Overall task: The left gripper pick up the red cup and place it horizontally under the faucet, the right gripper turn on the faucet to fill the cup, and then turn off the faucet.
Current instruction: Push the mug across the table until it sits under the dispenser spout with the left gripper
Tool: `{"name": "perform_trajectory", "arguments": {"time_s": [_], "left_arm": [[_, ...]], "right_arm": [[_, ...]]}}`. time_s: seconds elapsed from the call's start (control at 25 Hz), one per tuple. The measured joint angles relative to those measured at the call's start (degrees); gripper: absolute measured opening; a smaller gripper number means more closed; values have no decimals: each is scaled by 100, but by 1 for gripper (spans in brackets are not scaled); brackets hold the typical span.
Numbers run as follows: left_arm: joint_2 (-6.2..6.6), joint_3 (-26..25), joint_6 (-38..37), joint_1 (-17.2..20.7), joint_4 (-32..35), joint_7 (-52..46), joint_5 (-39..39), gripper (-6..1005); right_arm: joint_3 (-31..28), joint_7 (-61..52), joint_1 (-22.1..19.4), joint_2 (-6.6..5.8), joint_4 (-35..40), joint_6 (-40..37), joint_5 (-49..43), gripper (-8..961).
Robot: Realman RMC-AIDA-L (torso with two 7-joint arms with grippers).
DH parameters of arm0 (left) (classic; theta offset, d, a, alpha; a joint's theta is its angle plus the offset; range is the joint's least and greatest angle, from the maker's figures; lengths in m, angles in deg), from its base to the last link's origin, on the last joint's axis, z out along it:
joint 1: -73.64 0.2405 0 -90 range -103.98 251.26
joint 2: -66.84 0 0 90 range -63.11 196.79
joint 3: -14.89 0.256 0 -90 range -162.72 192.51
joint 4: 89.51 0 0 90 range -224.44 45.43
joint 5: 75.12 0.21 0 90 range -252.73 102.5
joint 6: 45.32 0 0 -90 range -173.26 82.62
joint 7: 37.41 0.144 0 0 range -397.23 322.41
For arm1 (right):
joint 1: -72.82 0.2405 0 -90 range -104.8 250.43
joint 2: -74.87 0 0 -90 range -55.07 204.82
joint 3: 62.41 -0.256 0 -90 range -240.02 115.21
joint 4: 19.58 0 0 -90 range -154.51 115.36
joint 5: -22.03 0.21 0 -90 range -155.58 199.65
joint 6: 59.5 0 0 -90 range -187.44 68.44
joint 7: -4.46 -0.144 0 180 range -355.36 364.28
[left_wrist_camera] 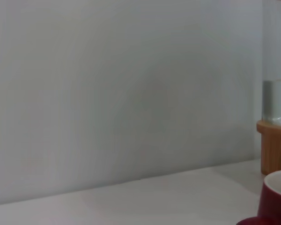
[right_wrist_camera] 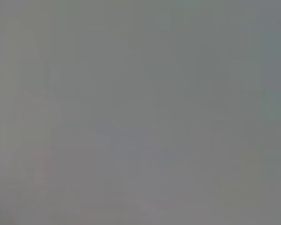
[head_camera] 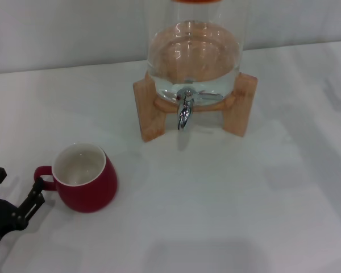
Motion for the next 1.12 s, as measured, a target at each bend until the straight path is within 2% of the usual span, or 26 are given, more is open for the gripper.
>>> {"name": "perform_trajectory", "arguments": {"time_s": [1.12], "left_arm": [[28, 72, -202, -110, -10, 0, 26, 704]], "right_arm": [[9, 0, 0, 0, 27, -9, 0, 718]]}}
